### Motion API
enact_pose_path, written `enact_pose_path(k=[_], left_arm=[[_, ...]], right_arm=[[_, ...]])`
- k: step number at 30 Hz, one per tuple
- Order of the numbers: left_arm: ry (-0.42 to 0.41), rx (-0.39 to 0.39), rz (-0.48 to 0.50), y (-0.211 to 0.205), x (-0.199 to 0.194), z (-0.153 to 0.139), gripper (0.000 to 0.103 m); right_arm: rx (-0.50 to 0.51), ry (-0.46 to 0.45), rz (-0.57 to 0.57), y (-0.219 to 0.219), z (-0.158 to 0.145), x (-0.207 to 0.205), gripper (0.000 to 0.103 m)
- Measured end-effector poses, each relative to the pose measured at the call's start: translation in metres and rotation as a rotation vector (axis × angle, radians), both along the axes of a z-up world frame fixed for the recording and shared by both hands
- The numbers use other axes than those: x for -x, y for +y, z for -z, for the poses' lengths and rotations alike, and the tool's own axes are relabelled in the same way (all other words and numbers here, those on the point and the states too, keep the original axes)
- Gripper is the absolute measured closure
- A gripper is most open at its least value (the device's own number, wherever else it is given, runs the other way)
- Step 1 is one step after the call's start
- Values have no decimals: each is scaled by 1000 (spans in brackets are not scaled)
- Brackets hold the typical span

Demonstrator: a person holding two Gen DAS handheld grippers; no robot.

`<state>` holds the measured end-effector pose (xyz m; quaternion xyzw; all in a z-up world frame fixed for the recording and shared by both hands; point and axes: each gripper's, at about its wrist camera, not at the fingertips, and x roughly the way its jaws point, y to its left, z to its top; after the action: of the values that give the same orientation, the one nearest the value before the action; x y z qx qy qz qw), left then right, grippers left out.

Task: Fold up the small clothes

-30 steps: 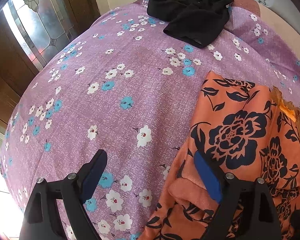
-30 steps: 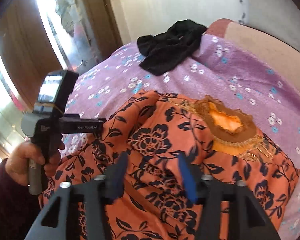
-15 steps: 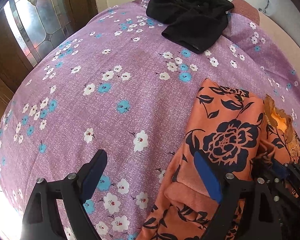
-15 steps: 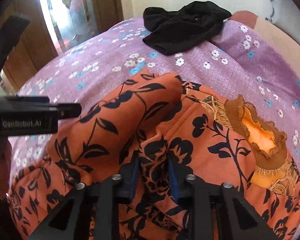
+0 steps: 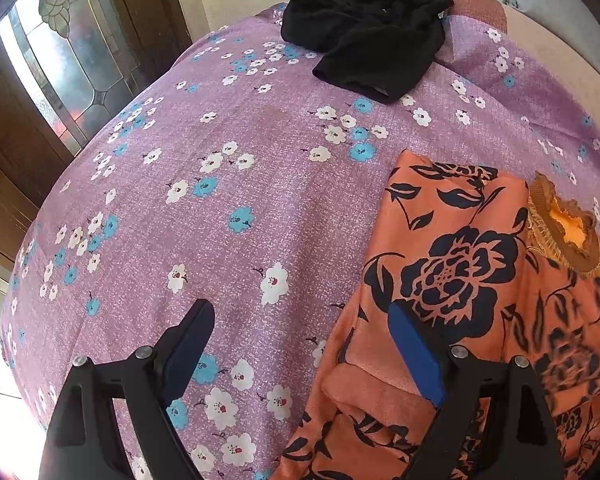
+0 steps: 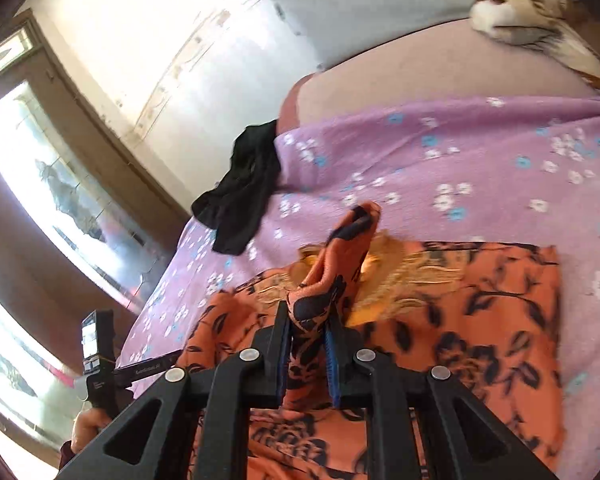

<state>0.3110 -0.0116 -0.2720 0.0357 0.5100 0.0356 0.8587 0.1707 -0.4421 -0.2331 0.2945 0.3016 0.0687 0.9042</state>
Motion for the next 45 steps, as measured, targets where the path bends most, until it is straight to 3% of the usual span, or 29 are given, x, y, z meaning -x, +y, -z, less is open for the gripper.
enact_pose_path(k=[5, 8, 14, 18, 19, 21, 25, 28, 31, 32, 36, 41, 43, 45], left_arm=[[-6, -73, 18, -14, 1, 8, 14], [-28, -126, 35, -22, 4, 10, 14], [-69, -207, 67, -32, 8, 8, 14], [-107, -235, 67, -36, 10, 1, 14], [-131, -224, 72, -37, 13, -4, 14], [-181, -196, 94, -43, 20, -16, 14], [-246, -148, 181, -63, 33, -28, 14], [-174, -134, 257, -80, 33, -12, 14], [-37, -173, 293, -91, 26, 22, 12], [-52, -161, 284, -90, 25, 22, 11], [-86, -110, 260, -82, 27, 6, 10], [-133, -81, 274, -79, 35, -9, 10], [-100, -104, 300, -84, 36, 0, 10], [-33, -171, 314, -90, 34, 18, 9]], right_arm=[[-81, 84, 82, -42, 39, 45, 87], [-95, 266, 103, -48, 64, 47, 87], [-65, 256, 158, -66, 56, 56, 82], [-70, 365, 233, -87, 54, 65, 69], [-68, 353, 272, -93, 50, 72, 68], [-31, 244, 291, -94, 34, 75, 68], [70, 92, 182, -64, 10, 47, 68], [118, 133, 127, -44, 25, 8, 68], [83, 275, 142, -51, 73, -18, 70], [55, 298, 143, -56, 87, -22, 70], [31, 231, 152, -54, 66, -6, 68], [63, 165, 35, -16, 37, 22, 68], [118, 235, 1, 0, 45, 20, 68], [147, 374, -39, 9, 71, 11, 68]])
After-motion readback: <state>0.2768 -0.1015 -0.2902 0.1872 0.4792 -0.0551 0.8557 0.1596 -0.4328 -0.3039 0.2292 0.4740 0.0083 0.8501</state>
